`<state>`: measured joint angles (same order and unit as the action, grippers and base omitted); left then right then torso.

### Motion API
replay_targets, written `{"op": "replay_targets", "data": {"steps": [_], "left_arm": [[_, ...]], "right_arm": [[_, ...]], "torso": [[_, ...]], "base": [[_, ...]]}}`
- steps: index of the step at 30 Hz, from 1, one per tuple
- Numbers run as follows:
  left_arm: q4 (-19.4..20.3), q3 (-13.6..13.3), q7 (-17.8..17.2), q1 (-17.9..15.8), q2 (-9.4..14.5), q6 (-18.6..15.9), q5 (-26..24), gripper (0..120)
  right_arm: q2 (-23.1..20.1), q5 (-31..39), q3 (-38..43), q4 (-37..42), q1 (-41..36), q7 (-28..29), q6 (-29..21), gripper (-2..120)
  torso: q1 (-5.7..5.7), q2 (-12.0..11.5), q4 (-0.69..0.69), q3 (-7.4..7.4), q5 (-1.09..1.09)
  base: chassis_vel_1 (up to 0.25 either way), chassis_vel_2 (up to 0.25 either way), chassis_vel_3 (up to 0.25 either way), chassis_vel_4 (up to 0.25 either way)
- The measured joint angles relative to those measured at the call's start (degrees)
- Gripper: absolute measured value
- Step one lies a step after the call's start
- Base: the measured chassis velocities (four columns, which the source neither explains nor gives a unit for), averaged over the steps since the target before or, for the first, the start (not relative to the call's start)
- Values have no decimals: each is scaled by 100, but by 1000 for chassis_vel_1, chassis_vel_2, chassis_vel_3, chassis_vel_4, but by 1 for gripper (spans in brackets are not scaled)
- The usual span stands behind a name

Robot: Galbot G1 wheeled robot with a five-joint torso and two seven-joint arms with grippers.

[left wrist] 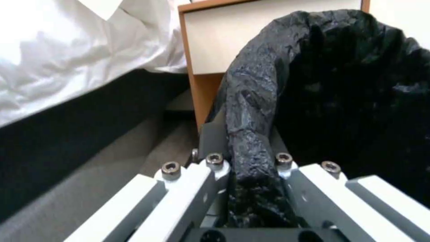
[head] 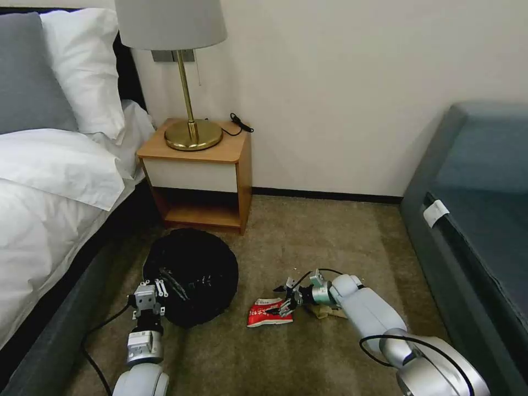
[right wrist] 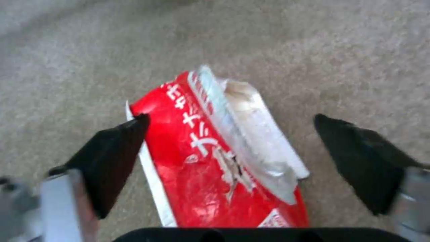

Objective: Pick up the trash bin, then pick up the garbage on the floor and place it into the trash bin.

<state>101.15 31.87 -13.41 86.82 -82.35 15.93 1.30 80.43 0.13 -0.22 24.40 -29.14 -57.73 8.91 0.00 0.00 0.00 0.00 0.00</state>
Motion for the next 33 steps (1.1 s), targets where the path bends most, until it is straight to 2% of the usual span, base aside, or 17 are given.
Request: {"op": "replay_targets", "data": {"steps": [14,18,22,23,25,33], "left_arm": [[-9,-41,5,72,-66,74,-4,3],[33,-39,0,103,-65,80,3,3],[96,-33,-13,191,-68,107,25,3],[96,-33,-13,191,-68,107,25,3],[100,-23,-14,215,-66,117,27,3],[163,7,-20,286,-47,163,126,3]], "right_arm": [[-5,-150,110,-14,-85,-172,56,38],[2,-149,138,-9,-96,-174,81,30],[36,-148,264,32,-151,-196,130,8],[36,-148,264,32,-151,-196,130,8],[37,-152,333,50,-187,-215,146,0],[33,-191,716,107,-307,-237,237,0]], "torso": [[0,0,0,0,0],[0,0,0,0,0],[0,0,0,0,0],[0,0,0,0,0],[0,0,0,0,-1],[0,0,0,0,0]], "base": [[0,0,0,0],[0,0,0,0],[0,0,0,0],[0,0,0,0],[0,0,0,0],[0,0,0,0]]}}
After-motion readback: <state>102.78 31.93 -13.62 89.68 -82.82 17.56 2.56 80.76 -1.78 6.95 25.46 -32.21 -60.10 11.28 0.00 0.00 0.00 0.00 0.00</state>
